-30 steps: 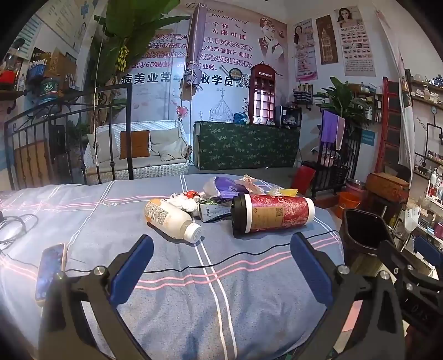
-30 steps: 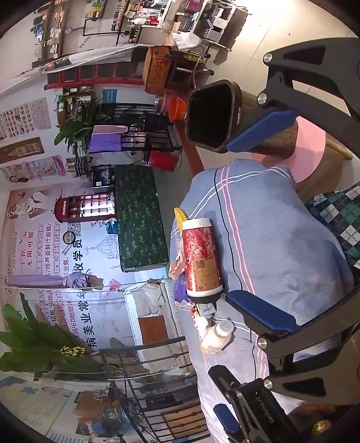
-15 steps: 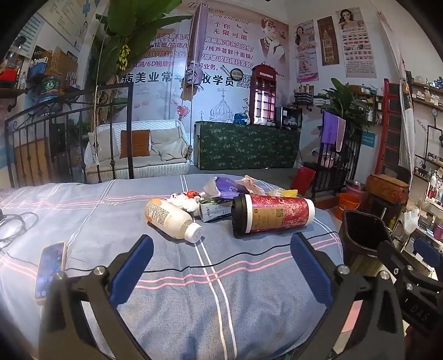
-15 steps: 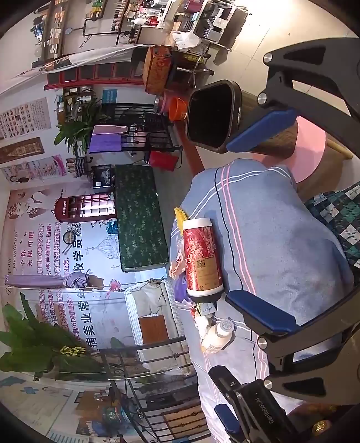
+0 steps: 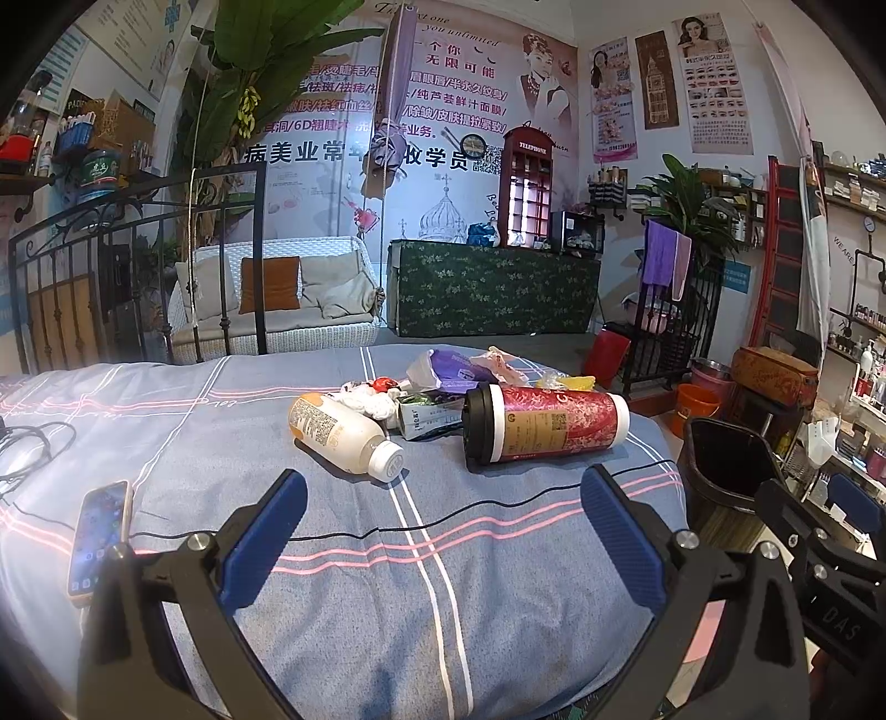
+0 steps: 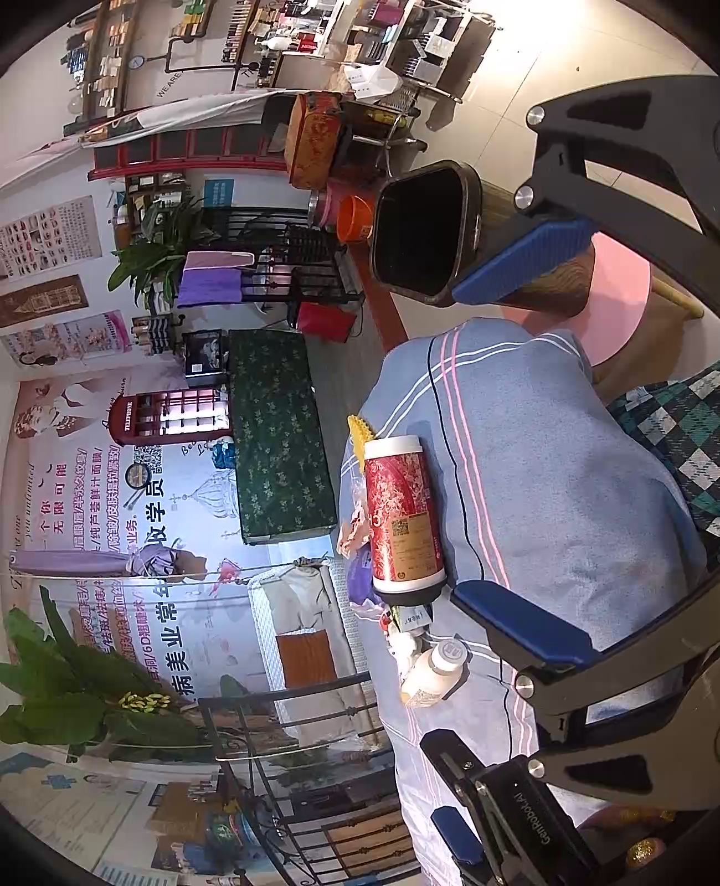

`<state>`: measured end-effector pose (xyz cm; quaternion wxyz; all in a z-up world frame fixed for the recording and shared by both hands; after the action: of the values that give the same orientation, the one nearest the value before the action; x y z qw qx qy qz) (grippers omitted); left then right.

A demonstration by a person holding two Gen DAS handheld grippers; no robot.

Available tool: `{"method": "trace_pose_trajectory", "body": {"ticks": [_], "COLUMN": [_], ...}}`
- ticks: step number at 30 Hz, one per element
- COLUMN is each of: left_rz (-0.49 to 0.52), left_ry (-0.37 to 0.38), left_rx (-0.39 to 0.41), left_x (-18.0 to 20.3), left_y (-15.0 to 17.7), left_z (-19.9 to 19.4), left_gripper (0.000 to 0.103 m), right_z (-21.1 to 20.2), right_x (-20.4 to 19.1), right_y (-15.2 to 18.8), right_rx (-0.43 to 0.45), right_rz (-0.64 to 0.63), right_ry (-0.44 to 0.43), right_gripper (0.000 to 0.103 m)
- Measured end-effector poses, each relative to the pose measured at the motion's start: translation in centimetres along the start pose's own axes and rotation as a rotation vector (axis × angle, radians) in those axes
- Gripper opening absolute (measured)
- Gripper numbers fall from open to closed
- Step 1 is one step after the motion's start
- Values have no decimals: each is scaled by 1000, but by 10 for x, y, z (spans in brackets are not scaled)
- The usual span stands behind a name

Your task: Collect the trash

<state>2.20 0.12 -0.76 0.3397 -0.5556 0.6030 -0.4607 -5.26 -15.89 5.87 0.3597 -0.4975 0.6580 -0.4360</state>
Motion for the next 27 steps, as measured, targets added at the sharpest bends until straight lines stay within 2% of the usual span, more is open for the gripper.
{"method": "trace_pose_trajectory", "body": {"ticks": [27], "left_rz": [-2], "left_ry": [0], "left_rx": [-1], "left_x": [-1], "left_y": [2], "left_z": [2], "left_gripper": [98], "right_z": [-4], "right_x": [-3], "right_y": [-1], "right_rx": [3], "right_rz": [-6], "right_ry": [-1], "right_gripper": [99]}}
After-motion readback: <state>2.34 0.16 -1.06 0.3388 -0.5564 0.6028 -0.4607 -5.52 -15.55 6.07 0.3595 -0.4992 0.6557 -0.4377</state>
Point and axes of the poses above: each gripper's, at about its wrist camera, not at the fingertips, and z roughly the way its jaws point, x to its right, y to its underside, the point moved 3 cm from there along z, roughly the way its jaws point, and after that the axes turned 9 degrees about y, right-handed, at the moved point
